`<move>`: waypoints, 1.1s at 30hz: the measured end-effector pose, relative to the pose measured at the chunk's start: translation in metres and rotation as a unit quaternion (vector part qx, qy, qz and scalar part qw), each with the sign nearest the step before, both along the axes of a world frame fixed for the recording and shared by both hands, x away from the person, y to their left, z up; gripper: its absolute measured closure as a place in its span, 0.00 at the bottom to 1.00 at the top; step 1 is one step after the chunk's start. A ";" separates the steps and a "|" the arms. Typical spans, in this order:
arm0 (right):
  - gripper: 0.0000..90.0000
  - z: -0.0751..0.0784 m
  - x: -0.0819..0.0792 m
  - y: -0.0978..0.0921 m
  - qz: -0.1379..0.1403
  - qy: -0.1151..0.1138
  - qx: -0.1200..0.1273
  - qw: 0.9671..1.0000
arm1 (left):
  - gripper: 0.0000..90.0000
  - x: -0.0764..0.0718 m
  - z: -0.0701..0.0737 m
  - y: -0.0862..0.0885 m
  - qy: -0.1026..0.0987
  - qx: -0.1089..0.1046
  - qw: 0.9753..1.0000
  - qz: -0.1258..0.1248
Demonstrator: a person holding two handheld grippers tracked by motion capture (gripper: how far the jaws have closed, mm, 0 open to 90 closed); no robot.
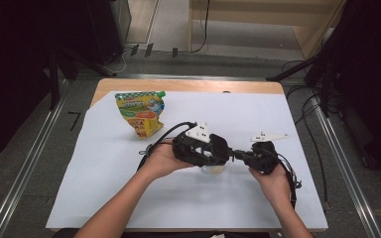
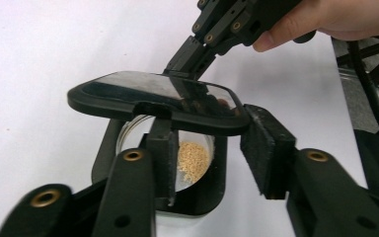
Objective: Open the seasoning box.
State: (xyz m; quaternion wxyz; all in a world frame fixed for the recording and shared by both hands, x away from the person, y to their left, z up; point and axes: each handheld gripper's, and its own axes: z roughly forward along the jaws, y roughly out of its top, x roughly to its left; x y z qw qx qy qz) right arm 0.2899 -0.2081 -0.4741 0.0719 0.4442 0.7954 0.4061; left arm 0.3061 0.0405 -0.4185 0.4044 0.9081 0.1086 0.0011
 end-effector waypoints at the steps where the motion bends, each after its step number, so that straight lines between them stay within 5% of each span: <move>1: 1.00 0.000 0.000 0.000 0.001 0.000 0.001 1.000 | 0.76 0.000 0.001 -0.001 0.001 0.004 1.000 -0.003; 7: 1.00 -0.001 -0.002 -0.001 0.000 0.003 0.002 1.000 | 0.89 -0.002 0.009 -0.008 0.015 0.015 1.000 -0.006; 16: 1.00 -0.002 -0.003 -0.001 0.000 0.005 0.006 1.000 | 0.89 0.001 0.015 -0.026 0.016 0.003 1.000 -0.016; 21: 1.00 -0.003 -0.003 -0.001 -0.002 0.004 0.010 1.000 | 0.89 0.004 0.018 -0.040 0.017 0.014 0.999 -0.024; 33: 1.00 -0.002 -0.004 -0.001 -0.006 0.007 0.007 1.000 | 0.89 0.013 0.012 -0.048 0.063 -0.004 0.998 -0.026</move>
